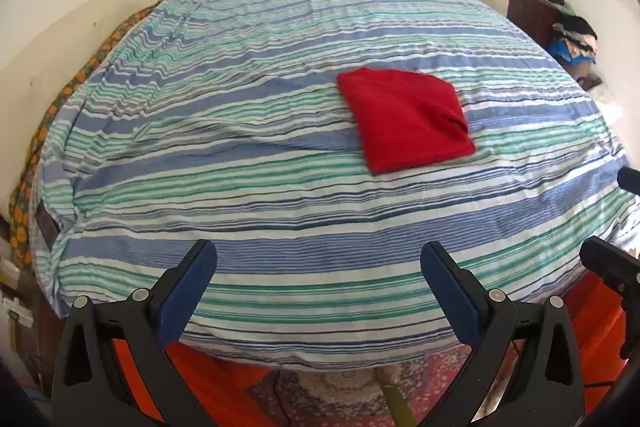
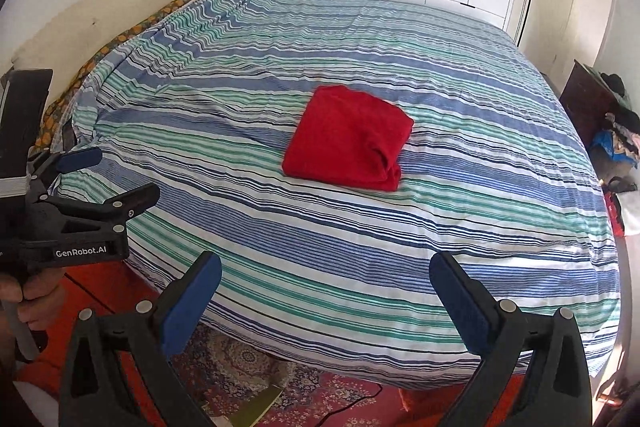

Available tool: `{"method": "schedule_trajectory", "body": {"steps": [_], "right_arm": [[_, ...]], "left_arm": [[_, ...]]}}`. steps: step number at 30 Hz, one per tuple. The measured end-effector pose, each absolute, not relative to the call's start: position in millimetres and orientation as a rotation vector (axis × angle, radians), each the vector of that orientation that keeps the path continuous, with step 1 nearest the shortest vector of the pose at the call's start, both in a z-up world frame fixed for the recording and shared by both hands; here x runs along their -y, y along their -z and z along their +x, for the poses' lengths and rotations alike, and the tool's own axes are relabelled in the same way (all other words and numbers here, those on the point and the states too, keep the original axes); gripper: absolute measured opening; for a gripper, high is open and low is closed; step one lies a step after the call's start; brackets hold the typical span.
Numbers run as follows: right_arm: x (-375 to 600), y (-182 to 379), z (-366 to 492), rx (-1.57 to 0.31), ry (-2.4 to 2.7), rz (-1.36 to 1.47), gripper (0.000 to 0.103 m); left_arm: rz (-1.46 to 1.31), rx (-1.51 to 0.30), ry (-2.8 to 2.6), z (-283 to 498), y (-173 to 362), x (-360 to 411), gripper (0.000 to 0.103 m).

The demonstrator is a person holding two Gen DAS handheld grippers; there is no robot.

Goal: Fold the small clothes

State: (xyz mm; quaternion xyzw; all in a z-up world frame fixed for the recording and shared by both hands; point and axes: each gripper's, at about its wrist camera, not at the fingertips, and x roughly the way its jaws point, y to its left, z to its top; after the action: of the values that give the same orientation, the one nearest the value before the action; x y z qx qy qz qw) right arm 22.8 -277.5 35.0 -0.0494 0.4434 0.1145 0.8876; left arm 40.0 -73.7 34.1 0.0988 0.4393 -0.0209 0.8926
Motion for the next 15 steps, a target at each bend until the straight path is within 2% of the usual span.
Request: {"method": "schedule_trajectory", "body": {"steps": [15], "right_arm": [[273.1,-32.2,21.8,-0.969,-0.219,-0.141,0.102]], "left_arm": [[0.218,-0.946,0.074,33.2,-28.1,74.5,0.102]]}}
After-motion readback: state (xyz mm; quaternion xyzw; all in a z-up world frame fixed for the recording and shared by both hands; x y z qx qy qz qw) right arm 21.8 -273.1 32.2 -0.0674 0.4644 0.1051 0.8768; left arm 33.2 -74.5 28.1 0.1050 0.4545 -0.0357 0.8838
